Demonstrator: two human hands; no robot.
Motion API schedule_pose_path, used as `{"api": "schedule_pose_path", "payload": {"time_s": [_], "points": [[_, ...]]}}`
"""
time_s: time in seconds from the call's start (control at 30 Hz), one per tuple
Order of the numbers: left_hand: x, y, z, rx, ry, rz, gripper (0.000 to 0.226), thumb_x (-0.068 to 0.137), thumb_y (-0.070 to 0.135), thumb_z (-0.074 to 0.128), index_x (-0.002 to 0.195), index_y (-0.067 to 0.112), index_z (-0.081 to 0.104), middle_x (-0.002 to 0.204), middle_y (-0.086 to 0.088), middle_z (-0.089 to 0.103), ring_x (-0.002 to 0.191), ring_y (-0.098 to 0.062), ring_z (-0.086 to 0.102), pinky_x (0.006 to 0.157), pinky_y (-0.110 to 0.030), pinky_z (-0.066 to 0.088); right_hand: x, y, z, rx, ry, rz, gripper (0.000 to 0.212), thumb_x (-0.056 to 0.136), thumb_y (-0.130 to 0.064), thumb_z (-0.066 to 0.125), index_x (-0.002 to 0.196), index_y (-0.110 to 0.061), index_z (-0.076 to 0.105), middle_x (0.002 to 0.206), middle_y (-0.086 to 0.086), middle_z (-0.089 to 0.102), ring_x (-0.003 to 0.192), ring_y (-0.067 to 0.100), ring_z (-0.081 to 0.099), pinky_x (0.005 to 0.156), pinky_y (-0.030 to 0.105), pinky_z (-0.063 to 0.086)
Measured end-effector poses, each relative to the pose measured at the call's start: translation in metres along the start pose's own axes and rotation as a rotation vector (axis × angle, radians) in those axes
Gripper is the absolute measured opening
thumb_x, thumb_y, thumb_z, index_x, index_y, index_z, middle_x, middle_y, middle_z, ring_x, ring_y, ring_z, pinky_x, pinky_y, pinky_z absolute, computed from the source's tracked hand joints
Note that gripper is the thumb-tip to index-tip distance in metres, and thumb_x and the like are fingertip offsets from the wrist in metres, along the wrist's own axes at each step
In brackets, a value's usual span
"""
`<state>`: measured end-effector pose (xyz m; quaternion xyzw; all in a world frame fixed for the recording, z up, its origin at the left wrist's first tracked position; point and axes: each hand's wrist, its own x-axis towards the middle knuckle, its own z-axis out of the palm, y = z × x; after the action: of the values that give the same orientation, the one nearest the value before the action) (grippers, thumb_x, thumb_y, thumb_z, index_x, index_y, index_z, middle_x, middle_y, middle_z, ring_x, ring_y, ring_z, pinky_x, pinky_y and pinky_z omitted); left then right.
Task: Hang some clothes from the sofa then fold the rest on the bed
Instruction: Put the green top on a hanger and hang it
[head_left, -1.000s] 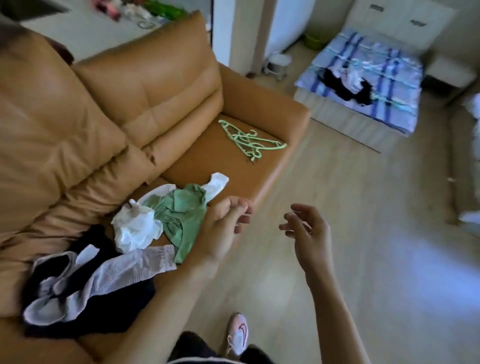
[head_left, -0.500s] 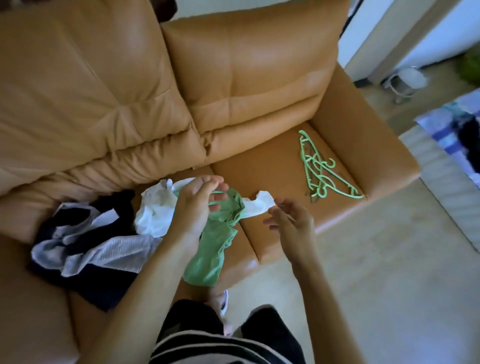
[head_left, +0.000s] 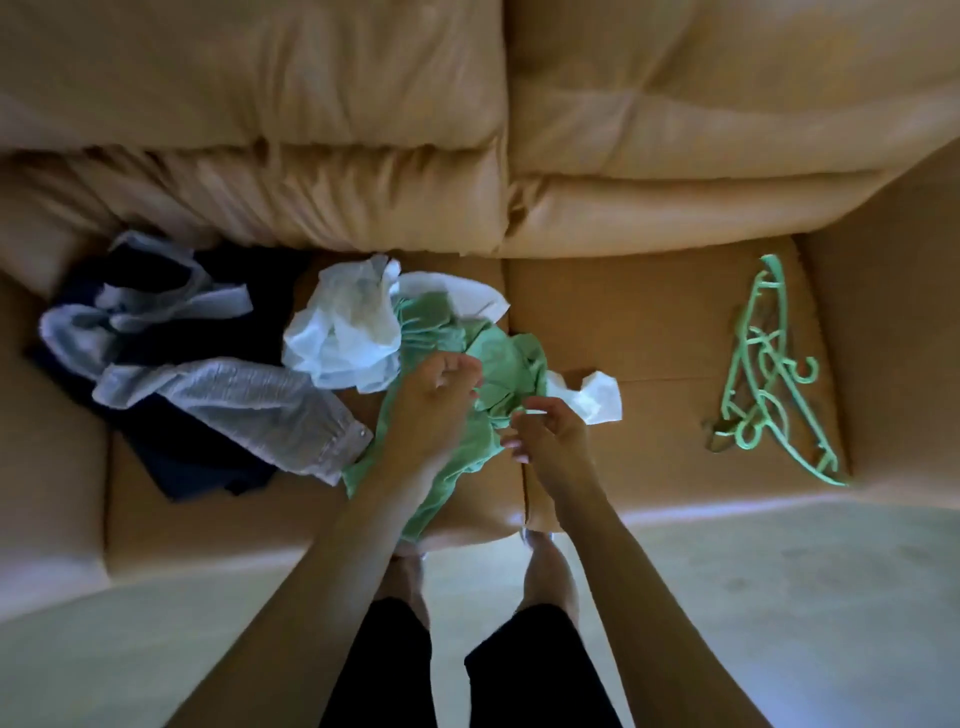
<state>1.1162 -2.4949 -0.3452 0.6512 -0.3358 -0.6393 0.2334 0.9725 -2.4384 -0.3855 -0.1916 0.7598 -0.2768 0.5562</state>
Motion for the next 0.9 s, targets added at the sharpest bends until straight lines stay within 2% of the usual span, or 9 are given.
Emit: {"api": "schedule_pose_path", "payload": {"time_s": [0.13,0.33,0.47,0.53,0.6,0.7,0.77,0.83,0.9], "points": [[0.063,-0.088,0.011,0.175,0.077,-0.104,0.013,0.093,0.03,0.062,0.098,0.019,0.066,0.106,-0.005,0.069,0.104,-0.023,0.064,0.088,-0.031,0.046,0.068,0.052,0.028,-0.006,-0.057,0.125,0.022,0.091,0.001,0.057,0.096,-0.021,0.059,0.078,0.001,0.069,0.058,0.017,0.066,0.061,0.032,0.05],[0.133,-0.191,0.021,0.565,0.18,-0.109,0.054,0.09,0.027,0.068,0.135,0.003,0.048,0.135,-0.017,0.05,0.124,-0.032,0.049,0.103,-0.04,0.041,0.131,0.115,0.037,0.02,-0.087,0.309,0.03,0.063,-0.025,0.059,0.092,-0.032,0.057,0.086,0.001,0.069,0.076,0.026,0.069,0.069,0.04,0.054],[0.155,-0.233,0.028,0.593,0.14,-0.184,0.085,0.088,0.034,0.071,0.153,0.008,0.024,0.15,-0.017,0.038,0.133,-0.035,0.046,0.107,-0.044,0.042,0.157,0.13,0.03,-0.083,-0.117,0.28,0.029,0.077,-0.02,0.067,0.102,-0.028,0.055,0.1,0.006,0.068,0.088,0.028,0.068,0.081,0.043,0.057],[0.156,-0.242,0.031,0.62,0.159,-0.198,0.081,0.086,0.033,0.07,0.15,0.011,0.025,0.139,-0.016,0.051,0.121,-0.037,0.056,0.099,-0.046,0.049,0.164,0.129,0.024,-0.136,-0.12,0.259,0.023,0.091,-0.013,0.063,0.107,-0.025,0.052,0.103,0.007,0.066,0.09,0.026,0.068,0.084,0.043,0.058],[0.154,-0.243,0.034,0.648,0.191,-0.188,0.063,0.085,0.031,0.068,0.136,0.01,0.038,0.12,-0.014,0.065,0.106,-0.039,0.065,0.09,-0.046,0.054,0.17,0.123,0.02,-0.077,-0.127,0.284,0.018,0.096,-0.007,0.06,0.098,-0.024,0.054,0.095,0.007,0.064,0.08,0.025,0.065,0.073,0.039,0.056],[0.142,-0.227,0.042,0.608,0.106,-0.054,0.034,0.082,0.028,0.07,0.109,0.012,0.056,0.095,-0.005,0.07,0.084,-0.028,0.069,0.076,-0.042,0.058,0.172,0.105,0.018,0.046,-0.224,0.377,0.006,0.098,-0.009,0.06,0.099,-0.014,0.059,0.09,0.005,0.062,0.082,0.021,0.062,0.069,0.034,0.052],[0.128,-0.208,0.05,0.559,-0.041,0.145,0.023,0.085,0.026,0.071,0.101,0.015,0.059,0.085,0.002,0.068,0.072,-0.018,0.066,0.068,-0.038,0.055,0.174,0.095,0.017,-0.021,-0.333,0.369,0.032,0.093,-0.027,0.07,0.119,-0.014,0.059,0.103,0.002,0.066,0.096,0.018,0.065,0.083,0.037,0.055],[0.114,-0.188,0.059,0.602,-0.205,0.347,0.029,0.089,0.03,0.069,0.115,0.019,0.061,0.093,0.006,0.07,0.074,-0.01,0.065,0.069,-0.032,0.054,0.177,0.083,0.018,-0.094,-0.357,0.316,0.073,0.069,-0.049,0.084,0.131,-0.022,0.055,0.115,0.0,0.069,0.103,0.018,0.069,0.091,0.043,0.057],[0.101,-0.17,0.069,0.69,-0.337,0.455,0.034,0.091,0.032,0.066,0.124,0.023,0.061,0.1,0.008,0.072,0.08,-0.007,0.065,0.072,-0.028,0.054,0.184,0.074,0.016,-0.143,-0.356,0.252,0.104,0.047,-0.055,0.09,0.138,-0.024,0.049,0.12,0.003,0.068,0.105,0.023,0.07,0.095,0.046,0.056]]}}
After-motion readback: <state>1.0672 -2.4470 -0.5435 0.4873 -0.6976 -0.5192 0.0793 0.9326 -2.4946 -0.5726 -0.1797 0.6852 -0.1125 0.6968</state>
